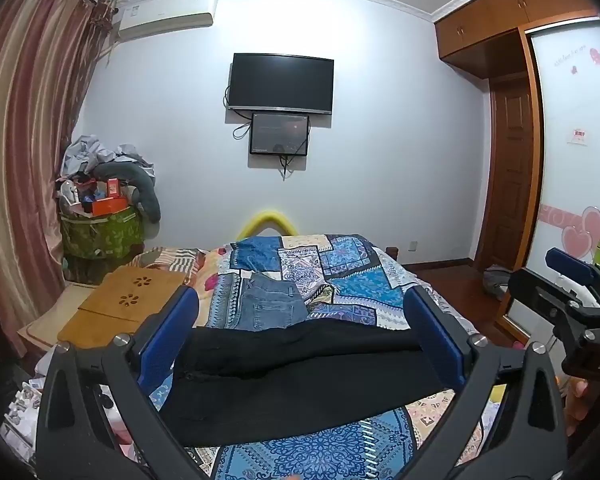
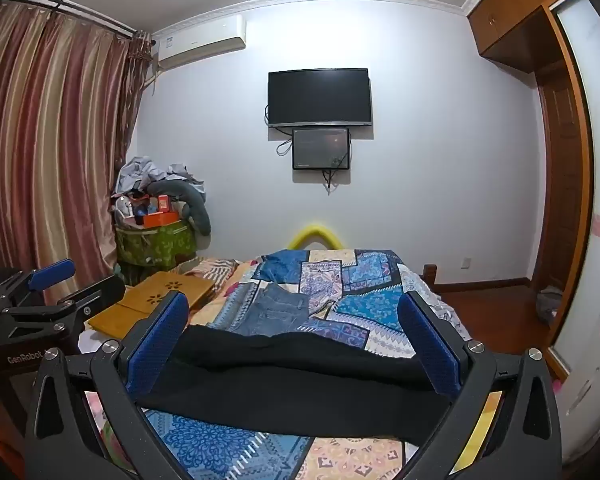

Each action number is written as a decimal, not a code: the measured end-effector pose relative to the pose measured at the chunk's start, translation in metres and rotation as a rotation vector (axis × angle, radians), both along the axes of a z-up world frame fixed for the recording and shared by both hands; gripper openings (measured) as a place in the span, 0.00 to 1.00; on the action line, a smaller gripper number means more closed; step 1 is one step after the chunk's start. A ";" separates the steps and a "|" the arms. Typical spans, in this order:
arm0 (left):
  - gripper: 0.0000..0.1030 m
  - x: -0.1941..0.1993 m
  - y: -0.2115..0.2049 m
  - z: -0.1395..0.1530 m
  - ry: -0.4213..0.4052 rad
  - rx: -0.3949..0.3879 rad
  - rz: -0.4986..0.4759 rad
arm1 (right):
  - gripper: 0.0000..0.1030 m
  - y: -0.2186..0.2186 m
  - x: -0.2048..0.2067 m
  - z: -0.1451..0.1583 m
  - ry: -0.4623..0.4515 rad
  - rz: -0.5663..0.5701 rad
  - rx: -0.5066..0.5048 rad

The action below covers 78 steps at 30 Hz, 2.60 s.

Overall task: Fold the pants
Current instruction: 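Hold the black trousers raised between both grippers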

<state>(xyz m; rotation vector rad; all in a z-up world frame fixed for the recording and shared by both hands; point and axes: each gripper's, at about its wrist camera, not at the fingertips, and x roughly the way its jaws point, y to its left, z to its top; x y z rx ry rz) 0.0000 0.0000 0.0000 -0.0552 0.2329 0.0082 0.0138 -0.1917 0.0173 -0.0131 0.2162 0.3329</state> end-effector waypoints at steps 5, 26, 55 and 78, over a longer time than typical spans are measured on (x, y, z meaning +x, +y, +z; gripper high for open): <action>1.00 -0.001 0.000 0.000 -0.001 0.002 -0.007 | 1.00 0.001 0.000 0.000 -0.001 -0.002 -0.004; 1.00 0.006 0.006 -0.004 0.012 -0.028 0.000 | 1.00 -0.002 0.001 0.005 -0.003 -0.011 -0.003; 1.00 0.003 0.009 -0.003 0.014 -0.050 0.007 | 1.00 -0.002 -0.003 0.002 -0.007 -0.017 0.000; 1.00 0.001 0.012 -0.002 0.012 -0.039 0.010 | 1.00 -0.001 0.003 -0.001 0.007 -0.017 0.009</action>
